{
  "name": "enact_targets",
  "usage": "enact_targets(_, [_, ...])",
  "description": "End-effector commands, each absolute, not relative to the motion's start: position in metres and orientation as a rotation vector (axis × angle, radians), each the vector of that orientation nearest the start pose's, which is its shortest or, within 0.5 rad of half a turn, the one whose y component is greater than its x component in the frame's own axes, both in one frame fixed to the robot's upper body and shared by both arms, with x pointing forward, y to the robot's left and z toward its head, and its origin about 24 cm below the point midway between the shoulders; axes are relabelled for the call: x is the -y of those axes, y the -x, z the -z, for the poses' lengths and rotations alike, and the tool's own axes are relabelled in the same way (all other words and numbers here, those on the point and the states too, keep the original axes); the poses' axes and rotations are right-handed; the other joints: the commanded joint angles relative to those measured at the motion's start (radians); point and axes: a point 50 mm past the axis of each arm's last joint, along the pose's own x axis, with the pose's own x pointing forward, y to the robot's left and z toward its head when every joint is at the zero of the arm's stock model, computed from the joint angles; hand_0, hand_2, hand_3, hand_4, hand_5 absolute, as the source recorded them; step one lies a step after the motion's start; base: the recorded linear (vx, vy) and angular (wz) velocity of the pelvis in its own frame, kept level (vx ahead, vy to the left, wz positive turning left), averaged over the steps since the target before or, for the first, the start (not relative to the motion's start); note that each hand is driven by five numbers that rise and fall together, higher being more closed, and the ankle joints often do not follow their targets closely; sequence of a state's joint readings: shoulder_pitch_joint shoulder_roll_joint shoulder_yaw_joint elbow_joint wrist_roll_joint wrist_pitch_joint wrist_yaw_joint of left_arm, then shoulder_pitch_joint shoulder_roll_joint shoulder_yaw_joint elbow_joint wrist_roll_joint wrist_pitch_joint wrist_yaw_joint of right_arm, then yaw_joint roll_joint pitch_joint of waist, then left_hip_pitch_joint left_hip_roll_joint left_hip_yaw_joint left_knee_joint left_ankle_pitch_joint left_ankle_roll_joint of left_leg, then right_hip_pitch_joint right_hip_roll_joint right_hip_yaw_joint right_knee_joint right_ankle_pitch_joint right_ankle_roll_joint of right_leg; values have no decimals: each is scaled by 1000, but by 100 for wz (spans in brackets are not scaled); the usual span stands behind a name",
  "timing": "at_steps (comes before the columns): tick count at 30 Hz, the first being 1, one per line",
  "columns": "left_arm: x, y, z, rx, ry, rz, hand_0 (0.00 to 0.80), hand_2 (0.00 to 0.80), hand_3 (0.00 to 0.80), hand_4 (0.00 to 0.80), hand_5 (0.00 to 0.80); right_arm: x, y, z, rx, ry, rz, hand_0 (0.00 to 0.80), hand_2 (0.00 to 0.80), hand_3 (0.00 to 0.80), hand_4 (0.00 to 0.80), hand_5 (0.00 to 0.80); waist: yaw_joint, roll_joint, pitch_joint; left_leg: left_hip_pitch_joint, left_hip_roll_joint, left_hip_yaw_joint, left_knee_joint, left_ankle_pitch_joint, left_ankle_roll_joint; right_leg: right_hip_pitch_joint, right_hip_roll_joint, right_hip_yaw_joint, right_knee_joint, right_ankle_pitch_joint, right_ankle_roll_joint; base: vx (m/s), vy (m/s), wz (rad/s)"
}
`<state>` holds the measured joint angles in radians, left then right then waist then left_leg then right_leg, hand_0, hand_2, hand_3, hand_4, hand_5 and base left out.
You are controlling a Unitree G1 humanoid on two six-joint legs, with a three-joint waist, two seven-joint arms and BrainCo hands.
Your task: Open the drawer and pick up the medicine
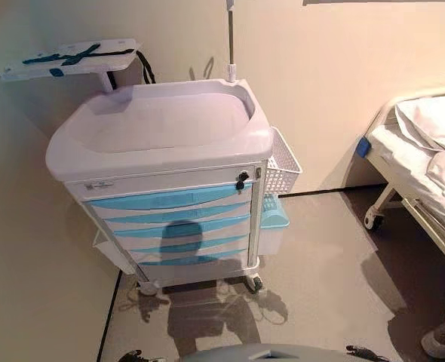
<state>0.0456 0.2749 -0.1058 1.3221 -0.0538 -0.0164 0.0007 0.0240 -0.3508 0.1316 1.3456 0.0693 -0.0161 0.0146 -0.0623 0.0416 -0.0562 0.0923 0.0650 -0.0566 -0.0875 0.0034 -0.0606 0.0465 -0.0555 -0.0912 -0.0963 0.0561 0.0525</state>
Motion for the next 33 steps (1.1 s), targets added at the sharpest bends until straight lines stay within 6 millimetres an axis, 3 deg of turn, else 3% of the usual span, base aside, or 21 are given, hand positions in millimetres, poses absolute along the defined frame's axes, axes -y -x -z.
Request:
enact_targets(1, [-260, -61, 162, -1334, -277, -141, 0, 0, 0, 0, 0, 272, -62, 158, -1352, 314, 128, 0, 0, 0, 0, 0, 5, -72, -1, -23, -67, -26, 11, -34, 42, 0, -36, 1, 17, -14, 74, 0, 0, 0])
enact_targets(33, [-261, -66, 160, -1312, -265, -159, 0, 0, 0, 0, 0, 272, -62, 158, -1348, 300, 141, 0, 0, 0, 0, 0, 7, -69, -6, -8, -70, -28, 24, -52, 45, 15, -42, -2, 37, -33, 74, 0, 0, 0])
